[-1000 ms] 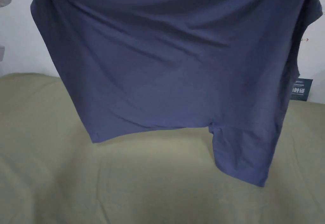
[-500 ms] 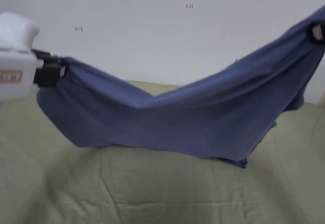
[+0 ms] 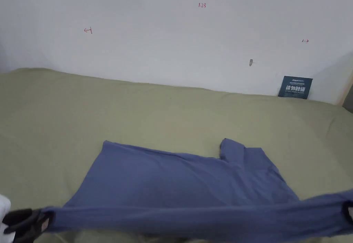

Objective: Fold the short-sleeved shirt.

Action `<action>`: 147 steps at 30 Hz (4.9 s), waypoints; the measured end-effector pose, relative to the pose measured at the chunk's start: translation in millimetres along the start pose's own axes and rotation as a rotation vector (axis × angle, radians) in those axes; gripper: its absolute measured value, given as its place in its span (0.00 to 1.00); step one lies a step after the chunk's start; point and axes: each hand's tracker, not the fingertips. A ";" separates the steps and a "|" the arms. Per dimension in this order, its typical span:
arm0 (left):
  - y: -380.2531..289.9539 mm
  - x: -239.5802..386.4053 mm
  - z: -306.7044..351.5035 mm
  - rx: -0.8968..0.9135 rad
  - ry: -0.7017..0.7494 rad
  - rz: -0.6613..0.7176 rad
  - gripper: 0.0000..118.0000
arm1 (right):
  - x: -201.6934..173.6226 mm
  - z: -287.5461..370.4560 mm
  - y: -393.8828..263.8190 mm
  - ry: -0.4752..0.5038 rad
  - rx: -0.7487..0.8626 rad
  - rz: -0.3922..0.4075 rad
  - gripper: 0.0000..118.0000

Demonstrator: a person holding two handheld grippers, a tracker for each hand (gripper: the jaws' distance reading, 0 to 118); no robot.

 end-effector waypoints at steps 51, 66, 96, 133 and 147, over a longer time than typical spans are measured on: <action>-71.4 36.3 13.7 -0.107 0.247 0.471 0.86 | -86.8 40.9 -90.1 -0.269 0.151 -0.091 0.00; -68.3 59.1 -64.6 -0.322 0.358 0.368 0.09 | -45.0 -36.0 -114.6 -0.262 -0.298 -0.048 0.78; 32.3 -10.9 -95.2 -0.262 0.155 0.512 0.09 | 3.5 -117.9 -20.6 -0.161 -0.352 -0.038 0.02; -36.1 21.2 -58.3 0.104 0.219 0.493 0.69 | -66.3 -33.8 -76.6 -0.151 0.130 -0.011 0.00; -17.8 -0.7 -178.3 -0.258 0.219 0.362 0.77 | -8.8 -24.6 -79.4 -0.270 0.061 -0.118 0.00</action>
